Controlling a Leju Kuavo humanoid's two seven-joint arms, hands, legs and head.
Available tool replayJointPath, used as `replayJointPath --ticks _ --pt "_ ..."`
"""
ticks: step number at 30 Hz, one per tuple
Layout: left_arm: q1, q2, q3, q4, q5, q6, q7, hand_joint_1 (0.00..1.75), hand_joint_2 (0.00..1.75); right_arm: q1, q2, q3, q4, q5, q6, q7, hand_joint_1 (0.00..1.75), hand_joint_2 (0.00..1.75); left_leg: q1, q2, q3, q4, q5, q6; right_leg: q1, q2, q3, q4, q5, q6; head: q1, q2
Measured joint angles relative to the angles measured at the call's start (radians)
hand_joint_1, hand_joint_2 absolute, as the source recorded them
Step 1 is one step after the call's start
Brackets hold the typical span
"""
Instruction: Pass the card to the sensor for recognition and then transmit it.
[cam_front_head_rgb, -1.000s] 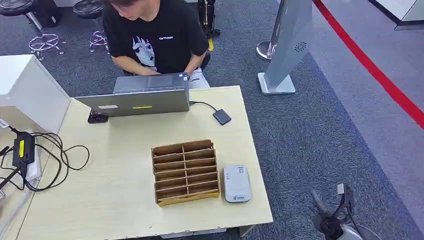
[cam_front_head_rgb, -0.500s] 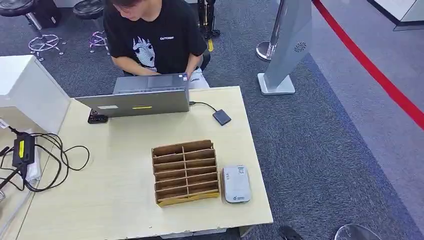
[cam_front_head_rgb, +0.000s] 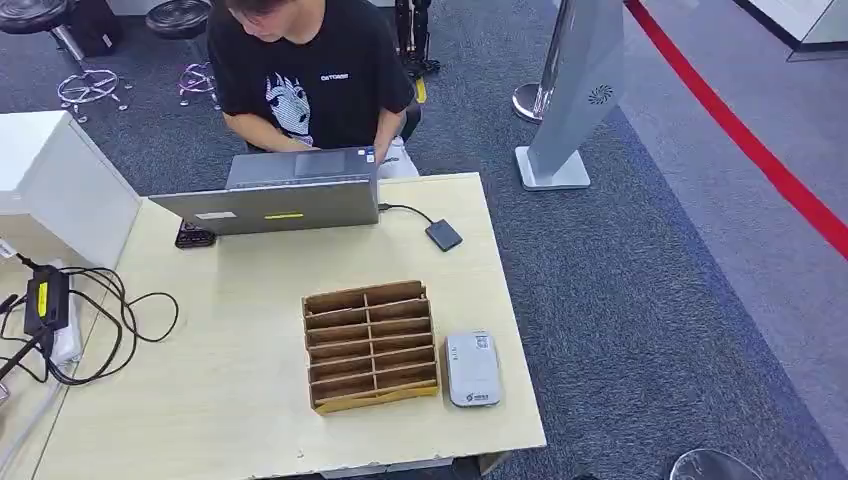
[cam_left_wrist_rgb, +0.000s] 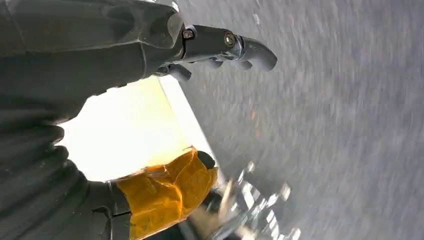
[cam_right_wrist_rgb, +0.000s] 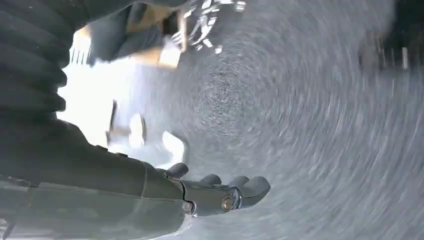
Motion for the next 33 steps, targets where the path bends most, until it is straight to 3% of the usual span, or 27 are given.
replayJointPath --ticks 2,3,5,8,10,14,17,25,27,29,31,33 --pt "0.001 -0.013 0.0 0.001 -0.002 -0.052 0.001 0.0 1.75 0.0 0.01 0.031 0.0 0.008 0.066 -0.048 0.0 0.0 0.0 0.0 0.0 0.0 0.0 0.0 0.0 -0.001 0.0 0.0 0.0 0.0 -0.001 0.0" --pt "0.001 -0.018 0.0 0.001 -0.001 -0.06 0.005 0.0 1.75 -0.001 0.014 0.037 0.0 0.003 0.069 -0.074 0.0 1.75 0.0 -0.001 0.0 0.0 0.0 0.0 0.0 -0.001 0.001 0.0 0.0 0.0 0.001 0.0" --pt "0.002 -0.029 0.0 0.002 -0.001 0.003 0.019 0.0 1.75 -0.008 0.015 0.037 0.0 -0.018 0.012 -0.117 0.0 1.75 0.0 0.0 0.0 0.0 0.0 0.0 0.0 -0.001 0.001 0.0 0.0 0.0 0.0 0.0" --pt "0.001 -0.027 0.002 0.002 0.025 0.11 0.021 0.0 1.75 -0.018 0.009 0.028 0.0 -0.045 -0.132 -0.114 0.0 1.75 0.0 0.0 0.0 0.0 0.0 0.0 0.0 -0.001 0.001 0.0 0.0 0.0 0.0 0.0" --pt "0.0 -0.019 0.006 0.002 0.031 0.095 0.014 0.0 1.75 -0.02 0.001 0.016 0.0 -0.054 -0.147 -0.089 0.0 1.75 0.0 0.0 0.0 0.0 0.0 0.0 0.0 -0.001 0.001 0.0 0.0 0.0 0.0 0.0" --pt "0.001 -0.014 0.007 0.002 0.028 0.037 -0.015 0.0 1.75 -0.008 -0.006 0.007 0.004 -0.048 -0.102 -0.027 0.0 1.75 0.0 0.0 0.0 0.0 0.0 0.0 0.0 -0.001 0.001 0.0 0.0 0.0 0.0 0.0" --pt "0.001 -0.018 0.006 0.003 0.013 -0.066 -0.035 0.0 1.75 -0.003 -0.008 0.018 0.006 -0.002 0.085 0.088 0.0 1.75 0.0 0.0 0.0 0.0 0.0 0.0 0.0 0.0 0.0 0.0 0.0 0.0 0.0 0.0" --pt "0.002 -0.026 0.006 0.003 0.012 -0.066 -0.032 0.0 1.75 0.007 -0.011 0.027 0.006 0.011 0.081 0.094 0.0 1.75 0.0 -0.001 -0.001 0.0 0.0 0.0 0.0 -0.001 0.0 0.0 0.0 0.0 0.0 0.0" --pt "0.002 -0.03 0.006 0.003 0.011 -0.04 -0.023 0.0 1.75 0.009 -0.017 0.029 0.006 0.009 0.044 0.082 0.0 1.75 0.0 0.0 -0.001 0.0 0.0 0.001 0.0 -0.001 0.0 0.0 0.0 0.0 0.0 0.0" --pt "0.001 -0.026 0.006 0.003 0.046 0.12 0.002 0.0 1.75 0.008 -0.056 -0.013 0.004 -0.068 -0.18 -0.018 0.0 1.75 0.0 0.0 0.0 0.0 0.0 0.001 0.0 -0.001 0.001 0.0 0.0 0.0 0.0 0.0" --pt "0.003 -0.013 0.007 0.003 0.053 0.116 0.001 0.0 1.75 0.007 -0.068 -0.041 0.003 -0.082 -0.171 -0.056 0.0 1.75 0.0 0.0 0.0 0.0 0.0 0.0 0.0 0.0 0.001 0.0 0.0 0.0 0.0 0.0" --pt "0.001 -0.015 0.006 0.003 0.055 0.006 -0.02 0.0 1.75 0.006 -0.068 -0.027 0.004 -0.009 -0.027 -0.121 0.0 1.75 0.0 0.0 0.0 0.0 0.0 0.001 0.0 0.0 0.001 0.0 0.0 0.0 0.0 0.0"
